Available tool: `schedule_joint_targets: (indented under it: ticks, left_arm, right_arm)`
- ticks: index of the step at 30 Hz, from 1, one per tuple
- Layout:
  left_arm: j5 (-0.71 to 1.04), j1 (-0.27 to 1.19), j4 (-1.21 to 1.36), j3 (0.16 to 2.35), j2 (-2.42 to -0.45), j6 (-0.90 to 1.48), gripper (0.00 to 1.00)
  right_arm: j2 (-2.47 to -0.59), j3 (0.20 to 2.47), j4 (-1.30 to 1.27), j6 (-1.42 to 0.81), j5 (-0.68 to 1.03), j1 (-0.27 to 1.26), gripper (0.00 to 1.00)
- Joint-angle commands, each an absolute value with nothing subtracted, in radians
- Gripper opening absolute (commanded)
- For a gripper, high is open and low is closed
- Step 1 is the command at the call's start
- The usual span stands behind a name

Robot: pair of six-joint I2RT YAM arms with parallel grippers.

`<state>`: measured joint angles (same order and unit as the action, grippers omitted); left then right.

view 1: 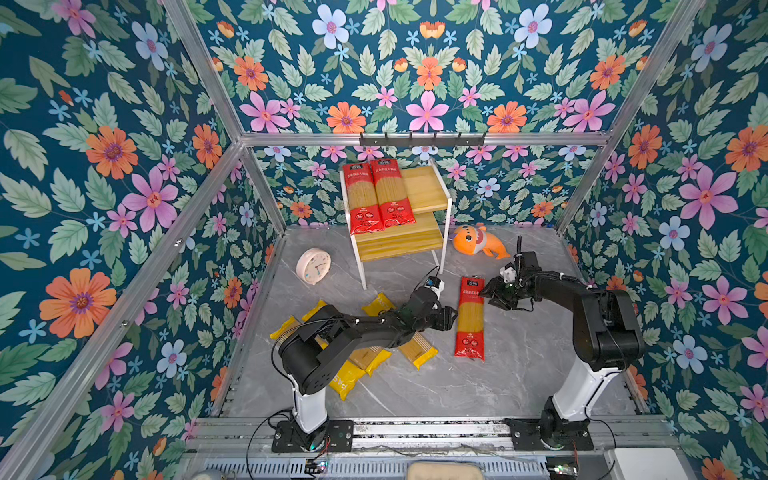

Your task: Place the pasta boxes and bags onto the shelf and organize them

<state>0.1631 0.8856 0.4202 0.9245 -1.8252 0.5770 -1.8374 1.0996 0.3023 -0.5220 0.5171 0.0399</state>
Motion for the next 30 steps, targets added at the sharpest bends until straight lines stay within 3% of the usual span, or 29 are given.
schedule_joint_targets:
  ticks: [1,7,12,17,26,30]
  left_arm:
    - [0.158,0.885,0.449,0.916,-1.813,0.578,0.64]
    - [0.168,0.885,0.489,0.9,-1.807,0.58,0.66]
    - [0.193,0.884,0.568,0.861,-1.782,0.541,0.69]
    - [0.221,0.866,0.759,0.75,-1.718,0.503,0.7]
    - [0.319,0.811,1.248,0.538,-1.69,0.56,0.71]
    - [0.383,0.803,1.297,0.537,-1.686,0.572,0.71]
  right_arm:
    - [-1.871,1.12,0.256,-0.521,0.537,0.04,0.51]
    - [-1.93,1.125,0.215,-0.531,0.592,0.047,0.42]
    - [-1.907,1.088,0.162,-0.503,0.602,0.051,0.18]
    - [-1.783,0.986,0.007,-0.487,0.621,0.053,0.02]
    - [-1.464,0.755,-0.365,-0.422,0.631,0.083,0.0]
    - [-1.329,0.705,-0.463,-0.4,0.67,0.094,0.0]
